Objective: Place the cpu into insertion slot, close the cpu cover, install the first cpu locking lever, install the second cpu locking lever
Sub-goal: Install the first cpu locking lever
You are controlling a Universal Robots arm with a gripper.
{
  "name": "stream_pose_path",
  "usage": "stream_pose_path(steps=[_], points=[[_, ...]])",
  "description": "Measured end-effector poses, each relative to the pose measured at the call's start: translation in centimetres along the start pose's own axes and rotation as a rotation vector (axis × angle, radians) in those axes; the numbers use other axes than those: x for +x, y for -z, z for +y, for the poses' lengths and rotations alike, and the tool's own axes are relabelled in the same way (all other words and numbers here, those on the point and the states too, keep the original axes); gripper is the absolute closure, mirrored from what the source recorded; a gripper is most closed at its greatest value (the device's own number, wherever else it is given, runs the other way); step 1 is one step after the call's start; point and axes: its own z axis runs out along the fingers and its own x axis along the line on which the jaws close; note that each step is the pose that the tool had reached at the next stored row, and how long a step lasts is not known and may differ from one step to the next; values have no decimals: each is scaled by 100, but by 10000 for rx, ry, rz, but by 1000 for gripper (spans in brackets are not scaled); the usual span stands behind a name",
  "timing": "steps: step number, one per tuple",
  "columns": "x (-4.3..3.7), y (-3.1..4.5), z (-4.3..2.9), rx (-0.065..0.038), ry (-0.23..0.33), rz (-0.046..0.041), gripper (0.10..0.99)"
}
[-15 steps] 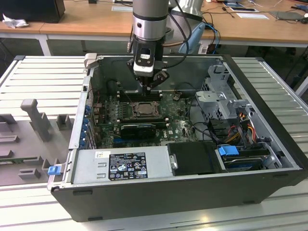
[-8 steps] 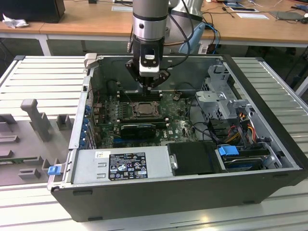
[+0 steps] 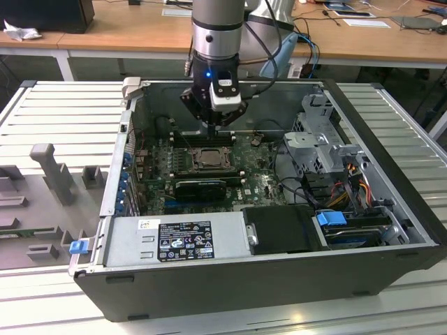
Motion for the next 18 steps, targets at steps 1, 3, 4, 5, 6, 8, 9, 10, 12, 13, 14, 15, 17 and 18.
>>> stream_pose_path(steps=[1, 3, 4, 5, 6, 8, 9, 10, 12, 13, 14, 15, 17, 18], points=[[0, 0, 0, -2, 177, 0, 980], [0, 0, 0, -5, 568, -1, 980], [0, 0, 0, -7, 713, -1, 980], [0, 0, 0, -10, 1001, -2, 980], [0, 0, 0, -11, 1157, -1, 980], [0, -1, 0, -17, 1729, -2, 980], [0, -1, 0, -18, 1892, -2, 980], [0, -1, 0, -20, 2088, -3, 980], [0, -2, 0, -27, 2886, -3, 980], [0, -3, 0, -30, 3241, -3, 980], [0, -3, 0, -33, 3553, -3, 980], [0, -4, 0, -35, 3747, -4, 980], [0, -5, 0, -40, 4236, -4, 980], [0, -5, 0, -42, 4520, -4, 980]])
